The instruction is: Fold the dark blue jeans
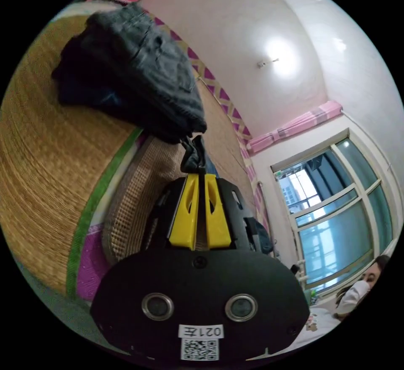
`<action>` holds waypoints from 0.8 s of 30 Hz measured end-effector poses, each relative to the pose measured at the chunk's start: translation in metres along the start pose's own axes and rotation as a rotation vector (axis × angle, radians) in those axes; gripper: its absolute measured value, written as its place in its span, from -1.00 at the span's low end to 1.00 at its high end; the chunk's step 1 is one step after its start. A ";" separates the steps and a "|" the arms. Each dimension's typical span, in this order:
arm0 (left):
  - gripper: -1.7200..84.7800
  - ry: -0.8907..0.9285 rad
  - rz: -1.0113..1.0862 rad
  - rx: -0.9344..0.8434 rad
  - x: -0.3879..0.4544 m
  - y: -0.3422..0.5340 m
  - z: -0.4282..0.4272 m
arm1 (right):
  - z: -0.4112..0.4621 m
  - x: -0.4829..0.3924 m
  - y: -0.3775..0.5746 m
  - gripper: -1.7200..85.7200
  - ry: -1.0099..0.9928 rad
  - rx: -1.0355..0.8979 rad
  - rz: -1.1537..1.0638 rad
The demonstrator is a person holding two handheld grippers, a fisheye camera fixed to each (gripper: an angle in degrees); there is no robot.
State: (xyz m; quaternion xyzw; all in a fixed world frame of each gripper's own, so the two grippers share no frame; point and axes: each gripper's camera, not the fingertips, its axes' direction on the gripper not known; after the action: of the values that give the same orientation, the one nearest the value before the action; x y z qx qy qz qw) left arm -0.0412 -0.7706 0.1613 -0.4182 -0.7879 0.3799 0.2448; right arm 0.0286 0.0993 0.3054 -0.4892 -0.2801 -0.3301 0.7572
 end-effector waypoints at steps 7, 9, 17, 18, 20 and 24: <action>-0.98 -0.199 0.035 0.057 0.029 0.031 -0.016 | -0.043 0.023 0.021 -0.97 -0.018 0.098 0.023; -0.97 -0.244 0.032 0.050 0.025 0.043 -0.019 | -0.049 0.032 0.029 -0.97 -0.027 0.104 0.034; -0.98 -0.255 0.412 0.031 0.161 0.150 0.046 | -0.071 0.040 0.040 -0.97 -0.025 0.136 0.037; -0.98 -0.249 0.459 0.022 0.178 0.162 0.057 | -0.074 0.039 0.040 -0.97 -0.019 0.137 0.032; -0.98 -0.238 0.655 -0.042 0.244 0.218 0.112 | -0.077 0.036 0.041 -0.97 -0.012 0.140 0.025; -0.98 -0.230 0.891 -0.144 0.311 0.312 0.211 | -0.082 0.034 0.044 -0.97 -0.013 0.146 0.026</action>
State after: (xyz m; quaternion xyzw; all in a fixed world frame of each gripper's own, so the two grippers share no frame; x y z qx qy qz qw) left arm -0.2066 -0.4779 -0.1930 -0.6868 -0.5781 0.4364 -0.0609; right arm 0.0924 0.0289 0.2758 -0.4385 -0.3022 -0.2957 0.7931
